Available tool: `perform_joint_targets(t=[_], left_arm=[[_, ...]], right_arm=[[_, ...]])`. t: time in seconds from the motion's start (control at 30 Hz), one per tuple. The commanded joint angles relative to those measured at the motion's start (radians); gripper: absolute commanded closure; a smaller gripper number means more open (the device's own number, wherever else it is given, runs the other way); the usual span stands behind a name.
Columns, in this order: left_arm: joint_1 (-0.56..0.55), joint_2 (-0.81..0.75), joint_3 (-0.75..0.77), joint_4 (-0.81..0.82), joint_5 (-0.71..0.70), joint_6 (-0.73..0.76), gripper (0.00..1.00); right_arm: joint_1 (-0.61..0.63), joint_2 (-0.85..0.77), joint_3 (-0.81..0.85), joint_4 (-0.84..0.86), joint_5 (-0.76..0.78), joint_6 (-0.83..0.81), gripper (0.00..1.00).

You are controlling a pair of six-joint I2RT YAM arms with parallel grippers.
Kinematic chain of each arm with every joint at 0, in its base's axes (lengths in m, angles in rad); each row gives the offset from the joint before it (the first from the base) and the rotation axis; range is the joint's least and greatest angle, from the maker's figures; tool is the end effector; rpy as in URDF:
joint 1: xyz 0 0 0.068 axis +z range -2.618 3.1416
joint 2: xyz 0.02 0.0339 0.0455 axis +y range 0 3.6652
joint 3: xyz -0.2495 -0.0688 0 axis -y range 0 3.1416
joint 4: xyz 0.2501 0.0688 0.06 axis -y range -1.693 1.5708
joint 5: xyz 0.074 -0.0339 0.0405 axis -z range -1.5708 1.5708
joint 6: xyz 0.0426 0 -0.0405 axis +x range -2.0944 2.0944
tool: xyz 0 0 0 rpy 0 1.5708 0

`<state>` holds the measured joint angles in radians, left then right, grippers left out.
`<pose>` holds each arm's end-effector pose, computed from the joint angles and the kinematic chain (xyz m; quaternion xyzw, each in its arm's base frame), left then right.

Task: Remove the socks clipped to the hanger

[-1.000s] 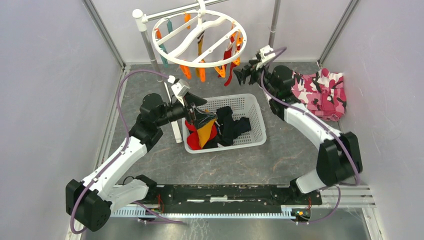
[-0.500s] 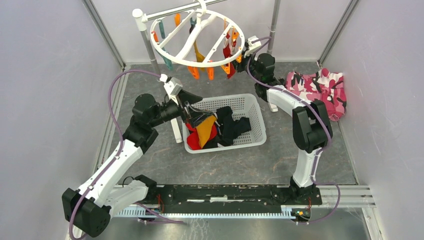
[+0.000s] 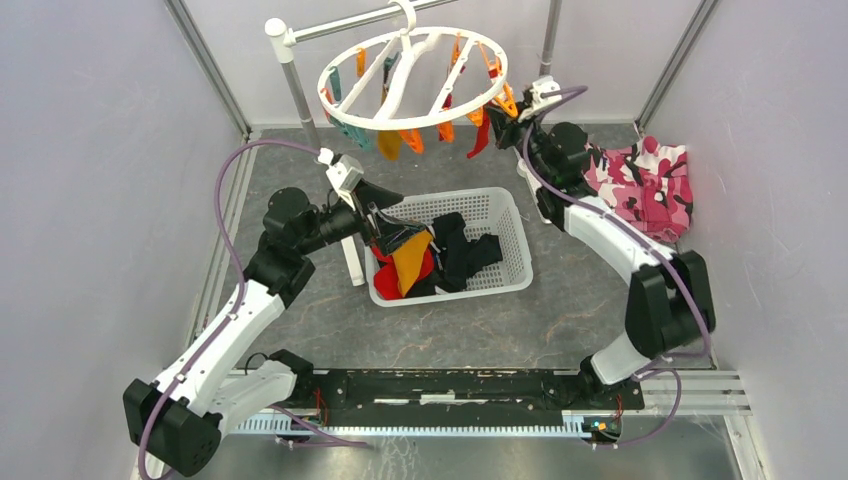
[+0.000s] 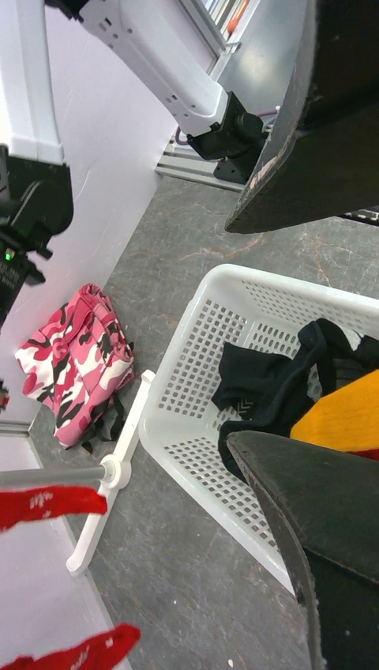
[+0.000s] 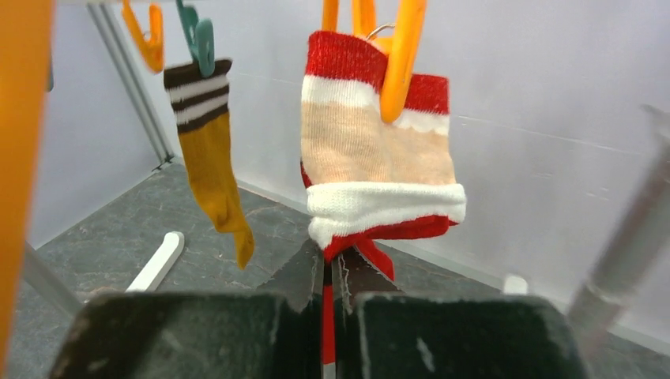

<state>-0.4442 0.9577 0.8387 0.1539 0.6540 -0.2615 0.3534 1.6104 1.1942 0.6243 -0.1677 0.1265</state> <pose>0.2052 -0.1264 0.3512 0.2901 0.6340 -0.4448 0.5621 0.3694 0.1439 0.3405 -0.1357 0.6162 0.2352 0.7393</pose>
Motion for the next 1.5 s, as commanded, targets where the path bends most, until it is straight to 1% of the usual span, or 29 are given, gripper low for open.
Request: perform_joint_targets(t=[0.0, 0.2, 0.37, 0.47, 0.57, 0.7, 0.87, 0.93, 1.1, 1.27, 1.33, 1.47], left_arm=[[0.007, -0.034, 0.013, -0.013, 0.0, -0.038, 0.0], [0.007, -0.044, 0.015, -0.069, -0.019, -0.078, 0.0], [0.007, -0.062, 0.001, -0.071, 0.019, -0.084, 0.0], [0.007, -0.069, -0.007, -0.066, 0.081, -0.077, 0.0], [0.007, -0.074, -0.025, -0.051, 0.148, -0.071, 0.0], [0.007, -0.067, -0.034, -0.04, 0.186, -0.041, 0.0], [0.004, -0.007, -0.009, 0.055, 0.215, -0.112, 0.0], [0.004, 0.016, 0.008, 0.065, 0.225, -0.106, 0.0], [-0.001, 0.048, 0.023, 0.07, 0.261, -0.037, 0.0], [-0.022, 0.087, 0.048, 0.062, 0.283, 0.058, 0.0], [-0.029, 0.098, 0.064, 0.044, 0.262, 0.107, 0.0], [-0.036, 0.113, 0.086, 0.001, 0.169, 0.217, 0.0]], right_arm=[[-0.005, -0.133, -0.114, 0.023, 0.096, -0.026, 1.0], [-0.005, -0.252, -0.214, -0.027, 0.159, -0.059, 1.0], [-0.002, -0.358, -0.273, -0.083, 0.162, -0.05, 1.0], [0.003, -0.43, -0.312, -0.118, 0.13, -0.003, 1.0], [0.043, -0.492, -0.335, -0.182, 0.094, 0.022, 1.0], [0.151, -0.538, -0.317, -0.28, 0.079, 0.026, 1.0], [0.249, -0.517, -0.238, -0.377, -0.004, 0.087, 1.0], [0.269, -0.506, -0.213, -0.402, -0.042, 0.119, 1.0], [0.295, -0.5, -0.176, -0.433, -0.109, 0.171, 0.98], [0.326, -0.465, -0.147, -0.425, -0.174, 0.237, 0.95], [0.34, -0.448, -0.148, -0.415, -0.186, 0.266, 0.95], [0.375, -0.432, -0.156, -0.378, -0.201, 0.316, 0.93]])
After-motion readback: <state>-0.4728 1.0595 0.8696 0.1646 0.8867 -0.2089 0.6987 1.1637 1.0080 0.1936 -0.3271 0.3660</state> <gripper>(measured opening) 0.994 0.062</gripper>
